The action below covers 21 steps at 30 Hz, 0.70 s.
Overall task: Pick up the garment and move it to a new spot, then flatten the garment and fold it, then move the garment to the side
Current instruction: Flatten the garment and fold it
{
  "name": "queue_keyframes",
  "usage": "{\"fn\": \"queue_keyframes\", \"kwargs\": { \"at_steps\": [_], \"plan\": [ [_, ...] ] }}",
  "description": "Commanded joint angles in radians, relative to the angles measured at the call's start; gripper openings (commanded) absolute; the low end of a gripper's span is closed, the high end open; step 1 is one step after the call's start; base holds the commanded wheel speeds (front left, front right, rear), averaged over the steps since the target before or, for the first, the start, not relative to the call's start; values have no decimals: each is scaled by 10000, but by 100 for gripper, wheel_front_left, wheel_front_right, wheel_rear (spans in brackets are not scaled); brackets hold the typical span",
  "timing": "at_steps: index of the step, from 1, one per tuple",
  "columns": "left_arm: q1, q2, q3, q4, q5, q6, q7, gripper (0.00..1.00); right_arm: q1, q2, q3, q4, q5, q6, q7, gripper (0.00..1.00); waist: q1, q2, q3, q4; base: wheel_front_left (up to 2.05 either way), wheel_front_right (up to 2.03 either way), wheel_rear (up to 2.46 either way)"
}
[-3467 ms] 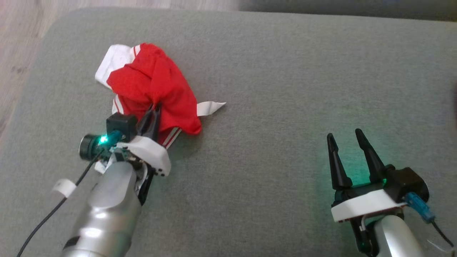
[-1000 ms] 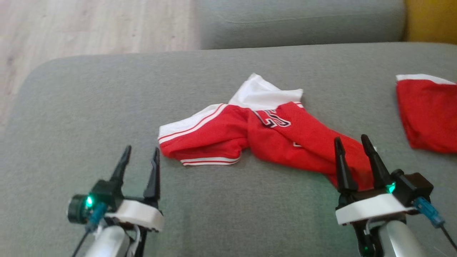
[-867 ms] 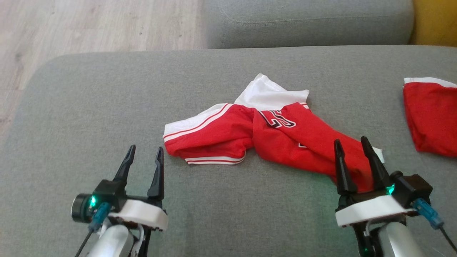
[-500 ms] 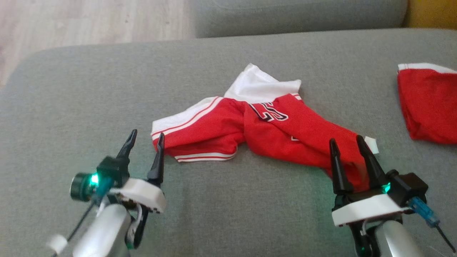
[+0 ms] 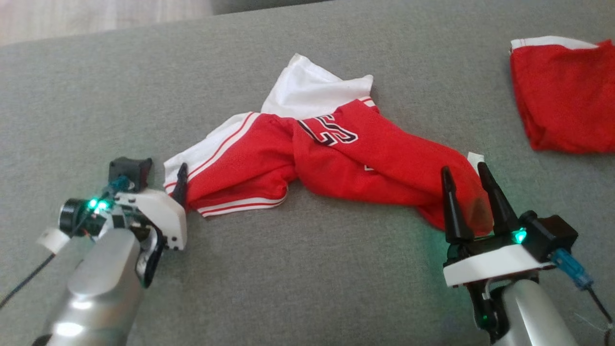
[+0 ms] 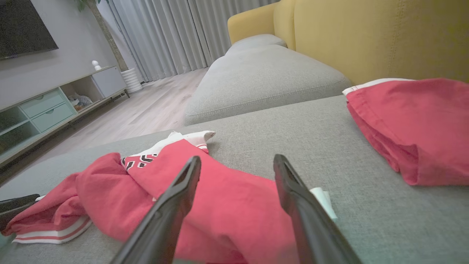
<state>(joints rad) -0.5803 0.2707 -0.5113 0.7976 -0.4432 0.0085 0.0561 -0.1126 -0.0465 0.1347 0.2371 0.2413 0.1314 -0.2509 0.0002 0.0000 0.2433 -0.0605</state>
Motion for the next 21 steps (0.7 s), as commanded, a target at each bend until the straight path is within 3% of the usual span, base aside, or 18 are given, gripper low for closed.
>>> {"fn": "queue_keyframes", "kwargs": {
  "at_steps": [1, 7, 8, 11, 21],
  "plan": [
    [-516, 345, 189, 49, -47, -205, 76, 100, -306, -37, 295, -355, 56, -7, -109, 100, -2, 0, 148, -172, 0, 0, 0],
    [-678, 210, -181, 574, -187, -964, 244, 100, -351, -37, 278, -342, 83, -7, -109, 100, -2, 0, 116, -308, 0, 0, 0],
    [-678, 187, -258, 600, -217, -1052, 276, 94, -344, -37, 261, -333, 78, -7, -109, 100, -2, 0, 88, -313, 0, 0, 0],
    [-653, 129, -524, 594, -323, -1244, 378, 0, -324, -37, 230, -284, 56, -7, -109, 100, -2, 0, -18, -316, 0, 0, 0],
    [-1382, 358, -557, 21, -143, -1166, -1301, 0, -343, -37, 264, -209, 65, -7, -109, 100, -2, 0, -332, -361, 0, 0, 0]
  ]
}}
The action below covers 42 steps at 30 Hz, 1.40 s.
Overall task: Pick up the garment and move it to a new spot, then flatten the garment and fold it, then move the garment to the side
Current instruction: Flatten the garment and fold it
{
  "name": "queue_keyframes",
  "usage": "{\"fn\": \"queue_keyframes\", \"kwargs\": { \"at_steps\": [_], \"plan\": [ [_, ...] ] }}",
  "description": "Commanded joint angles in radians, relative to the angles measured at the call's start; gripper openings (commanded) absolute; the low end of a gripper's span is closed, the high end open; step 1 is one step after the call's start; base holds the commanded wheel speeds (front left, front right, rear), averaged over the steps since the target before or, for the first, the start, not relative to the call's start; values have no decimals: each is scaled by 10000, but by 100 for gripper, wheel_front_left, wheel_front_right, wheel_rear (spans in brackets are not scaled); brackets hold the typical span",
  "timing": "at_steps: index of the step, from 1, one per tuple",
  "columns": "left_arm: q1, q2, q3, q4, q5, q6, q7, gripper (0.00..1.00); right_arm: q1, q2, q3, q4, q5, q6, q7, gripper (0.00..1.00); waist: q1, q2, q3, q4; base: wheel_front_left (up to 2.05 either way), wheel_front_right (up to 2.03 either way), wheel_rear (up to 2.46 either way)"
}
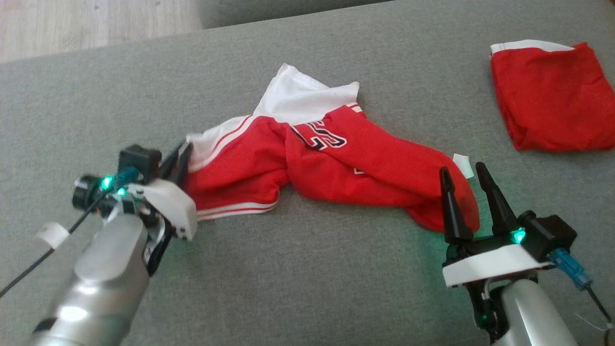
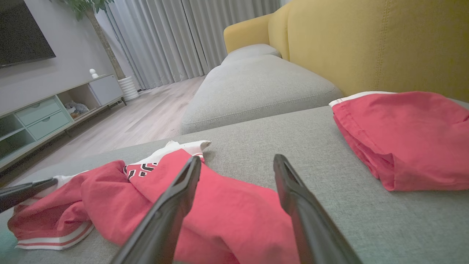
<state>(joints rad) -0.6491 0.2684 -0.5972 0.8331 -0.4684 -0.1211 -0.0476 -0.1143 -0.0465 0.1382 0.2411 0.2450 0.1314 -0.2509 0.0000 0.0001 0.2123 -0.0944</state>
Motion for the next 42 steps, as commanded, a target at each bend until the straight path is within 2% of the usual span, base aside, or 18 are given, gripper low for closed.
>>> {"fn": "queue_keyframes", "kwargs": {
  "at_steps": [1, 3, 6, 10, 15, 17, 22, 25, 29, 32, 36, 37, 39, 41, 42],
  "plan": [
    [-825, 396, 329, -392, 167, 191, -528, 0, -336, -37, 239, -247, 42, -7, -109, 100, 0, -1, -37, -40, 0, 0, 0],
    [-1141, 431, 435, -583, 274, 296, -1233, 0, -361, -37, 257, -245, 76, -7, -109, 100, 0, -1, -59, -78, 0, 0, 0],
    [-1692, 553, 758, -1046, 531, 704, -1982, 0, -388, -37, 281, -237, 115, -7, -109, 100, 0, -1, -80, -110, 0, 0, 0],
    [-2021, 648, 991, -1757, 844, 823, -2124, 0, -382, -37, 248, -233, 130, -7, -109, 100, 0, -1, -99, -77, 0, 0, 0],
    [-1963, 894, 1654, -3603, 1547, 930, -2137, 0, -361, -37, 195, -265, 142, -7, -109, 100, 0, -1, -126, 88, 0, 0, 0],
    [-1746, 967, 1895, -4336, 1840, 868, -2138, 0, -359, -37, 181, -277, 147, -7, -109, 100, 0, -1, -159, 184, 0, 0, 0],
    [-761, 1580, 1584, -6147, 2899, 252, -2139, 0, -325, -37, 135, -271, 136, -7, -109, 100, 0, -1, -300, 467, 0, 0, 0],
    [81, 2319, 955, -7123, 3487, 23, -2140, 0, -254, -37, 63, -258, 120, -7, -109, 100, 0, -1, -420, 689, 0, 0, 0],
    [1233, 3442, 65, -8259, 3736, -76, -2140, 0, -140, -37, -4, -214, 105, -7, -109, 100, 0, -1, -568, 987, 0, 0, 0],
    [1811, 4665, -1305, -8961, 4054, -89, -2140, 0, -85, -37, -52, -181, 91, -7, -109, 100, 0, -1, -646, 1208, 0, 0, 0],
    [2124, 5919, -2894, -9061, 4230, -92, -2140, 0, -59, -37, -5, -102, 80, -7, -109, 100, 0, -1, -784, 1409, 0, 0, 0],
    [2151, 6300, -3712, -8956, 4146, -93, -2140, 0, -53, -37, 33, -72, 103, -7, -109, 100, 0, -1, -853, 1450, 0, 0, 0],
    [2147, 6529, -4327, -8423, 3843, -94, -2141, 2, -40, -37, 66, -39, 122, -7, -109, 100, 0, -1, -927, 1475, 0, 0, 0],
    [2014, 6518, -4835, -8024, 3582, -94, -2141, 100, -5, -37, 111, 1, 133, -7, -109, 100, 0, -1, -1022, 1472, 0, 0, 0],
    [1941, 6447, -4876, -7828, 3394, -94, -2141, 100, 16, -37, 129, 14, 137, -7, -109, 100, 0, -1, -1056, 1468, 0, 0, 0]
  ]
}}
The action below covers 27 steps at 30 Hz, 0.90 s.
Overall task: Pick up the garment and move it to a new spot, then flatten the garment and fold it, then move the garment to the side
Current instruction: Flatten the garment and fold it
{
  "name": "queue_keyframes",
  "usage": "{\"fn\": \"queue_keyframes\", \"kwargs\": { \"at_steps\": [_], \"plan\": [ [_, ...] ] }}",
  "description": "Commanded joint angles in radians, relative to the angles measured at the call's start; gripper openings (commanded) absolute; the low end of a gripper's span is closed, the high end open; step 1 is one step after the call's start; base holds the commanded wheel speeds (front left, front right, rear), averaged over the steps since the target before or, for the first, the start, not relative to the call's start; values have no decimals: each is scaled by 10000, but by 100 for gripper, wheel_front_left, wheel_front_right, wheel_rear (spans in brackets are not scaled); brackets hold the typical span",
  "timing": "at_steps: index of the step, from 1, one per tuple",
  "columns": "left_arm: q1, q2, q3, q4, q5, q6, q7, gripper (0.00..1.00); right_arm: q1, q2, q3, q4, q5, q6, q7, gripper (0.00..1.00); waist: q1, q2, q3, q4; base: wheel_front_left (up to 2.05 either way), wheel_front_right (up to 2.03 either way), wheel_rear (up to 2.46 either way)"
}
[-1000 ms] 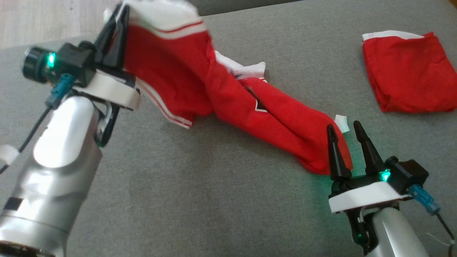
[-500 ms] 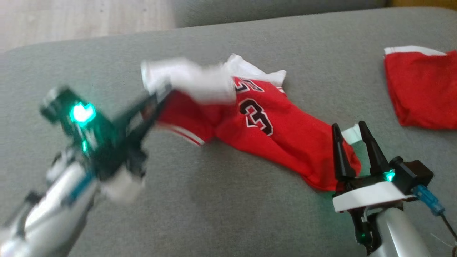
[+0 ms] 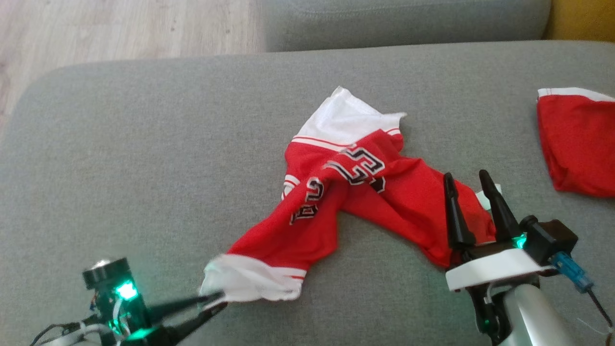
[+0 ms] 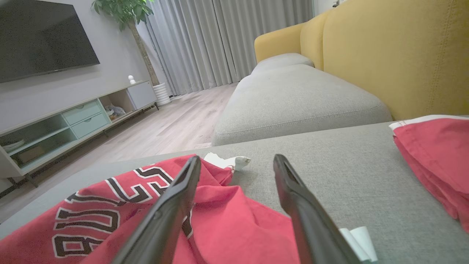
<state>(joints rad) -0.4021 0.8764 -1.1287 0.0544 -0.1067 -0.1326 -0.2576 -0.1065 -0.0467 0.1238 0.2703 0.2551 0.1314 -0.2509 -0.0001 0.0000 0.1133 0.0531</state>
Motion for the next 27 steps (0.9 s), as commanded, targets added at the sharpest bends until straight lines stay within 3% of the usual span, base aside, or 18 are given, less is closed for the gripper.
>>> {"fn": "queue_keyframes", "kwargs": {
  "at_steps": [1, 4, 8, 9, 12, 16, 21, 24, 27],
  "plan": [
    [-595, 291, 450, 193, -377, 21, -41, 100, -45, -35, 290, -269, 31, -7, -109, 100, 1, 0, -102, -15, 0, 0, 0],
    [-735, 24, 783, 923, -812, 240, -41, 100, -11, -35, 282, -267, -22, -7, -109, 100, 1, 0, -197, -38, 0, 0, 0],
    [-819, -760, 2083, 1802, -2108, 1517, -41, 100, 23, -35, 231, -312, -76, -7, -109, 100, 1, 0, -291, -84, 0, 0, 0],
    [-819, -760, 2083, 1802, -2108, 1517, -41, 100, 23, -35, 231, -312, -76, -7, -109, 100, 1, 0, -291, -84, 0, 0, 0],
    [-742, -1712, 3553, 1560, -3289, 2523, -41, 100, 82, -35, 225, -352, -100, -7, -109, 100, 1, 0, -347, -100, 0, 0, 0],
    [-157, -3031, 5528, 764, -4193, 3141, -41, 100, 173, -35, 257, -408, -172, -7, -109, 100, 1, 0, -424, -144, 0, 0, 0],
    [860, -4580, 7186, 290, -4162, 2863, -41, 100, 225, -35, 247, -499, -252, -7, -109, 100, 1, 0, -408, -265, 0, 0, 0],
    [1193, -5287, 7711, 439, -3901, 2414, -41, 100, 201, -35, 253, -538, -309, -7, -109, 100, 1, 0, -293, -380, 0, 0, 0],
    [1200, -5557, 7681, 1042, -3658, 1697, -41, 100, 129, -35, 276, -598, -327, -7, -109, 100, 1, 0, -95, -519, 0, 0, 0]
  ]
}}
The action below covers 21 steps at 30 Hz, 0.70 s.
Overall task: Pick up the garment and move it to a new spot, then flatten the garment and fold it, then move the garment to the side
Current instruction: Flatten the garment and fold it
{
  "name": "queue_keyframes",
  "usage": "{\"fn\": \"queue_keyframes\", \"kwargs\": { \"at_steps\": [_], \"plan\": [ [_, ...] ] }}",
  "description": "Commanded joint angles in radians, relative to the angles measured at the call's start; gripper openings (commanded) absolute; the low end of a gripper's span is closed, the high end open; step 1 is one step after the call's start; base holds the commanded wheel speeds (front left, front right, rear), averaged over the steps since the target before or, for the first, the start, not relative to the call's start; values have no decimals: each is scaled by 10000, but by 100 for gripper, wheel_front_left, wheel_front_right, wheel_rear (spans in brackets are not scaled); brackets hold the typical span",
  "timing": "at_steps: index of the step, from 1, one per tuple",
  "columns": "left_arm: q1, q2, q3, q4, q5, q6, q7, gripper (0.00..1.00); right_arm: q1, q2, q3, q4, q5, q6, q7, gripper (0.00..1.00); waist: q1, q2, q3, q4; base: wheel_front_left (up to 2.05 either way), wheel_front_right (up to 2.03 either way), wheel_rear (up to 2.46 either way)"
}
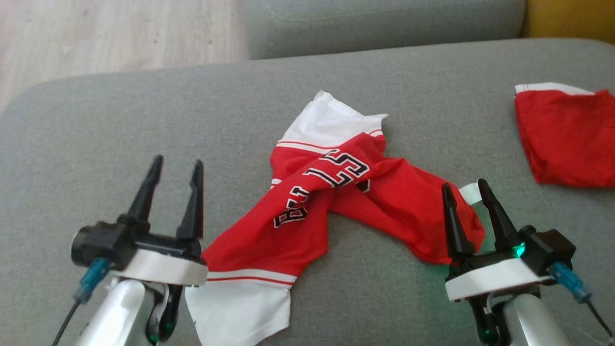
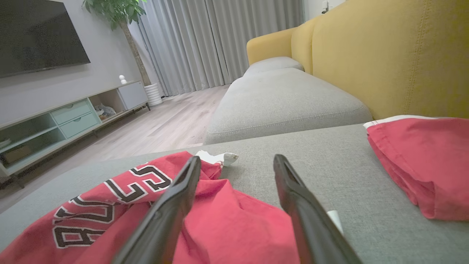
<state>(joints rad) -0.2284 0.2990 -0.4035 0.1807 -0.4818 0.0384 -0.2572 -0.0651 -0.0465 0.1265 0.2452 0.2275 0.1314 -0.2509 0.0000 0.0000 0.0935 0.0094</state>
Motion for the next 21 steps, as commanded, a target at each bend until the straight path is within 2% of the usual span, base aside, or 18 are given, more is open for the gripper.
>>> {"fn": "queue_keyframes", "kwargs": {
  "at_steps": [1, 5, 9, 12, 15, 18, 21],
  "plan": [
    [-672, 234, 380, 11, 233, -212, -45, 100, -320, -37, 271, -368, -62, -7, -109, 100, 0, 0, 186, -141, 0, 0, 0],
    [-1718, 239, 130, 863, 360, -946, 65, 100, -541, -37, 330, -453, -40, -7, -109, 100, 0, 0, 611, -475, 0, 0, 0],
    [-3478, 380, -786, 1454, 197, -1567, 1530, 100, -767, -37, 459, -547, 89, -7, -109, 100, 0, 0, 1092, -896, 0, 0, 0],
    [-4844, 360, -1675, 1745, -625, -1676, 3102, 100, -927, -37, 627, -577, 203, -7, -109, 100, 0, 0, 1432, -1304, 0, 0, 0],
    [-6088, 685, -3240, 1619, -1979, -1685, 5044, 100, -1085, -37, 773, -624, 348, -7, -109, 100, 0, 0, 1715, -1739, 0, 0, 0],
    [-7109, 1110, -4161, 1692, -2951, -1688, 6174, 100, -1241, -37, 932, -664, 531, -7, -109, 100, 0, 0, 1959, -2236, 0, 0, 0],
    [-7714, 1246, -4754, 1995, -3767, -1689, 6931, 100, -1351, -37, 1103, -701, 730, -7, -109, 100, 0, 0, 2146, -2711, 0, 0, 0]
  ]
}}
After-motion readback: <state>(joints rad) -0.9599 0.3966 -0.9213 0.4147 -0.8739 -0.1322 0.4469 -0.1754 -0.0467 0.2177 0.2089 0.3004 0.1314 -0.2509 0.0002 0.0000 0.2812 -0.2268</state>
